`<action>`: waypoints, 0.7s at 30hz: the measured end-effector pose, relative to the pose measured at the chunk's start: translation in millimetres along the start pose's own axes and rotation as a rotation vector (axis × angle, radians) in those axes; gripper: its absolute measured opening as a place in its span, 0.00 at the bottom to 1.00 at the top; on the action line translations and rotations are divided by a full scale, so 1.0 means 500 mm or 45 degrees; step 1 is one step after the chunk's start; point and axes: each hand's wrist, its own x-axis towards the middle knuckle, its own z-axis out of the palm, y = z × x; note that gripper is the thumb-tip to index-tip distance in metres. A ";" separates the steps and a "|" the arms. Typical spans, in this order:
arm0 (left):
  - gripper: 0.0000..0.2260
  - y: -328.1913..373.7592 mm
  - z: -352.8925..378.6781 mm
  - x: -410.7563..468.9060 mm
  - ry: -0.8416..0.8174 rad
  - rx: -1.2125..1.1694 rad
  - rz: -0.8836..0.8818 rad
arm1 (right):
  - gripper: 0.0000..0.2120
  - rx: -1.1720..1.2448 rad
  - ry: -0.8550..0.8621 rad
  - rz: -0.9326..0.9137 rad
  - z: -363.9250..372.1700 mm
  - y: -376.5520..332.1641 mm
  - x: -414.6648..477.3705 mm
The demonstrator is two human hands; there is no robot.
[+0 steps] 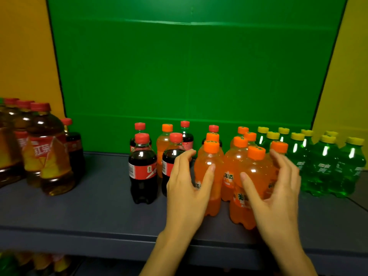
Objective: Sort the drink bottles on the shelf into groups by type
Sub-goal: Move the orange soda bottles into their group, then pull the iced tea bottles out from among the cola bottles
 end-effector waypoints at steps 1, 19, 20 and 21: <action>0.16 -0.001 -0.016 0.002 0.051 0.042 0.045 | 0.31 0.003 0.019 -0.057 0.000 -0.011 0.003; 0.12 -0.164 -0.505 0.050 0.511 0.621 -0.020 | 0.20 0.483 -0.670 -0.280 0.348 -0.285 -0.052; 0.11 -0.182 -0.525 0.057 0.507 0.613 -0.051 | 0.20 0.484 -0.689 -0.281 0.374 -0.303 -0.058; 0.10 -0.201 -0.545 0.065 0.498 0.608 -0.079 | 0.21 0.487 -0.684 -0.281 0.398 -0.322 -0.064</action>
